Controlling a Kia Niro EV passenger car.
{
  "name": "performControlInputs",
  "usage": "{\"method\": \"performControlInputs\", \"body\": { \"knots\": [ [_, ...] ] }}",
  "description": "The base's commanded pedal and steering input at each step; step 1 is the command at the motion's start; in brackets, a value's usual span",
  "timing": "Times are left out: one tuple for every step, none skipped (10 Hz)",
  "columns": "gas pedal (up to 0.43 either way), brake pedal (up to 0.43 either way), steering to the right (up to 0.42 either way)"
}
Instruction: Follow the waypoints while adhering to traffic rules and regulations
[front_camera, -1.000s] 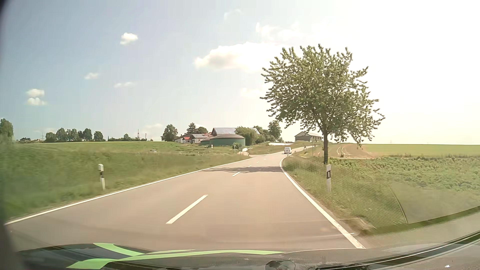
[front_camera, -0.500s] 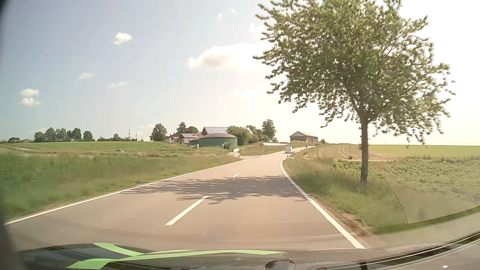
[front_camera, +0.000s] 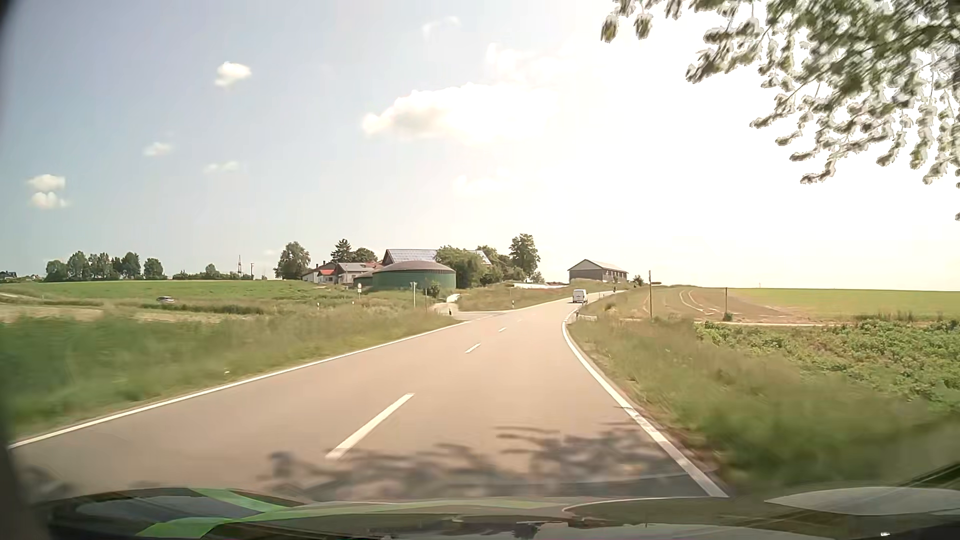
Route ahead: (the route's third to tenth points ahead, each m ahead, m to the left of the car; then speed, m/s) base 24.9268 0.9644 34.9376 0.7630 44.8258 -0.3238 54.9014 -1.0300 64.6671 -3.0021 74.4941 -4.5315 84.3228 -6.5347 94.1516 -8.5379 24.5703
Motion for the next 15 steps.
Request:
{"method": "performControlInputs", "body": {
  "knots": [
    [0.157, 0.0, 0.018],
    [0.157, 0.0, 0.017],
    [0.157, 0.0, 0.016],
    [0.157, 0.0, 0.015],
    [0.169, 0.0, 0.016],
    [0.169, 0.0, 0.015],
    [0.177, 0.0, 0.015],
    [0.189, 0.0, 0.014],
    [0.197, 0.0, 0.012],
    [0.197, 0.0, 0.01],
    [0.197, 0.0, 0.009],
    [0.197, 0.0, 0.008],
    [0.209, 0.0, 0.008],
    [0.209, 0.0, 0.009],
    [0.209, 0.0, 0.01]
  ]
}}
